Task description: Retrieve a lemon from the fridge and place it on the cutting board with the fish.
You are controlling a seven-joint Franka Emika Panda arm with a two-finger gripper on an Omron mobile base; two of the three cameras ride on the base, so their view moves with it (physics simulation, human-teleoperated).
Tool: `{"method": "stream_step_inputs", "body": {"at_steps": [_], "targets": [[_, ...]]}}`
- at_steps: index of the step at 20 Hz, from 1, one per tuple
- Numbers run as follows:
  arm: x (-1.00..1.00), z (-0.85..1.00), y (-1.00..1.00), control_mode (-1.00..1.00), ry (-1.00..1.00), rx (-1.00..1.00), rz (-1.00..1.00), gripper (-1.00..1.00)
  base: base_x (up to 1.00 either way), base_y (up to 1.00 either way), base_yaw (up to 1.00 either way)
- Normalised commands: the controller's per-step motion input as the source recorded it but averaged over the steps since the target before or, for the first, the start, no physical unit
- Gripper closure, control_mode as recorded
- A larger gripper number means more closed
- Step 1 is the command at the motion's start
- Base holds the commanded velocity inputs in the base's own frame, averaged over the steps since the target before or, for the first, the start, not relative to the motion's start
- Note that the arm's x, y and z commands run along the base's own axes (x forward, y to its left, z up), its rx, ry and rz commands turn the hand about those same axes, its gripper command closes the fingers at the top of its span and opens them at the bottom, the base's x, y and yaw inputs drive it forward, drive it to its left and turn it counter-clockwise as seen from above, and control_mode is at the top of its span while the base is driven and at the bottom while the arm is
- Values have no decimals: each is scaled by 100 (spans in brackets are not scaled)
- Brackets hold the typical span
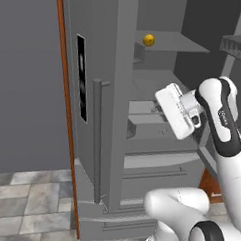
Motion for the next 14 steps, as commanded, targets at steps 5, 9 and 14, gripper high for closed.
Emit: {"method": "stream_step_inputs", "body": {"at_steps": [5,9,14], "targets": [[77,0,58,-100,19,43,9,-100,0,0,0],[60,11,52,-100,16,35,8,-100,0,0,0],[22,9,84,-100,8,-2,2,-100,0,0,0]]}}
